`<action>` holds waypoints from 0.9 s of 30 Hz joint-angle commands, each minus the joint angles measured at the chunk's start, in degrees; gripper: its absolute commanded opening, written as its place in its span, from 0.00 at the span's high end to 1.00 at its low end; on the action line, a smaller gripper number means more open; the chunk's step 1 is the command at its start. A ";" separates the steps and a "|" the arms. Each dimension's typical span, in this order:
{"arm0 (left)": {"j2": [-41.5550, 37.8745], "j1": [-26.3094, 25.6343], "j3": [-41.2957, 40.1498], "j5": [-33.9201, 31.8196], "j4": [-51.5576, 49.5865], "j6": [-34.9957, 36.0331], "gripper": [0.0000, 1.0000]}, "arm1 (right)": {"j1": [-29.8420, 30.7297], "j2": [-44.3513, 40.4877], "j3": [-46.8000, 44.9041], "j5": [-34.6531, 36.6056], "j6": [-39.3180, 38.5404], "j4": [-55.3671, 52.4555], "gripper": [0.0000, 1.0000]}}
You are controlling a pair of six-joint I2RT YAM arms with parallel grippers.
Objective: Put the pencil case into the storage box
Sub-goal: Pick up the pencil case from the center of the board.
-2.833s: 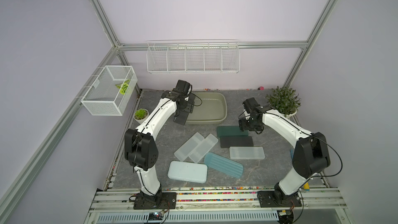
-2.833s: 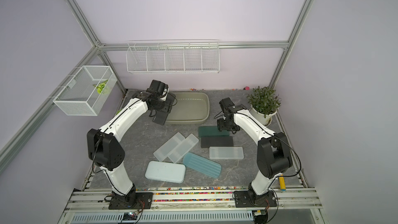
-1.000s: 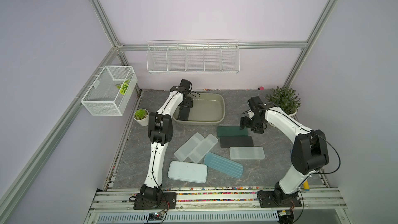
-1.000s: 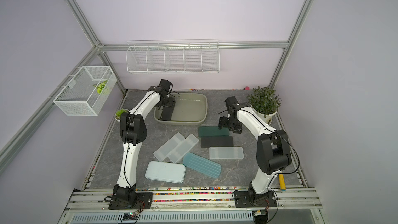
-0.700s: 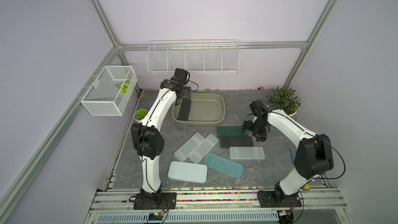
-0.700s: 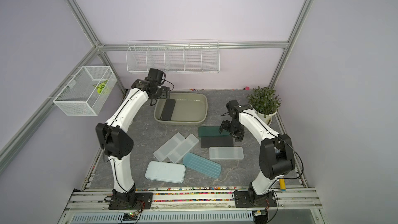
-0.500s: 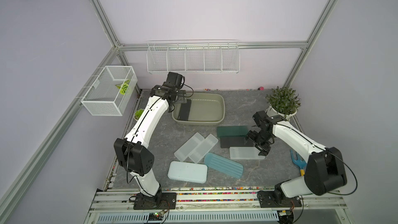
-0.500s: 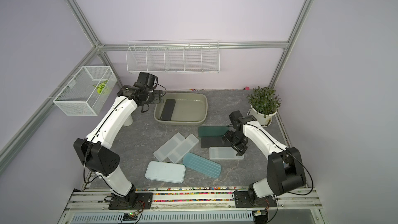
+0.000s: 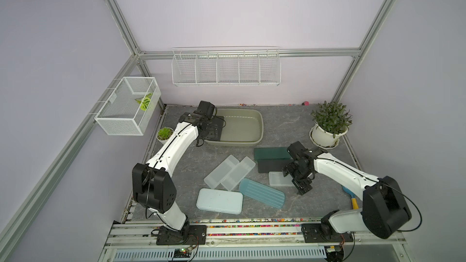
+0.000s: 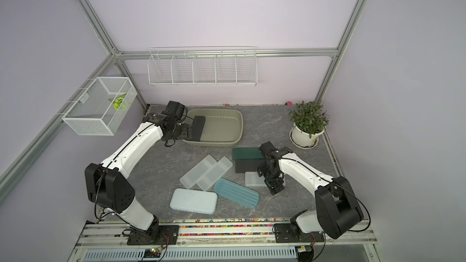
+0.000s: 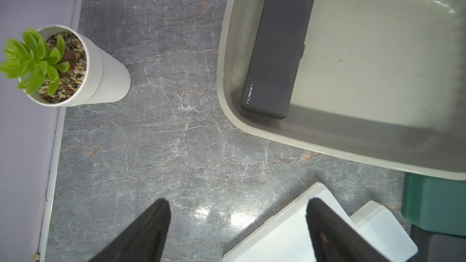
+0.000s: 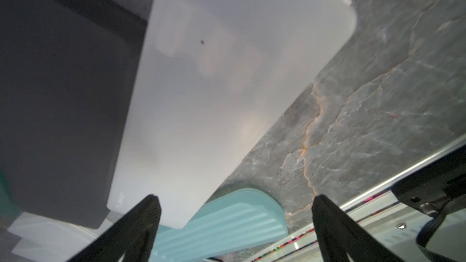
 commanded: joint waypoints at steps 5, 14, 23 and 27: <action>-2.54 0.15 -2.18 0.93 2.08 1.35 0.11 | 0.34 4.79 1.33 4.54 3.85 2.13 0.02; -3.39 0.82 -3.16 0.49 2.73 3.21 0.11 | 0.45 10.33 3.89 6.37 4.32 3.91 0.02; -3.00 1.35 -2.79 0.24 2.92 4.45 0.11 | 1.23 14.15 3.69 5.12 5.02 5.60 0.03; -3.10 1.33 -2.78 -0.25 2.89 5.06 0.12 | 1.95 11.88 1.08 6.48 6.24 6.45 0.15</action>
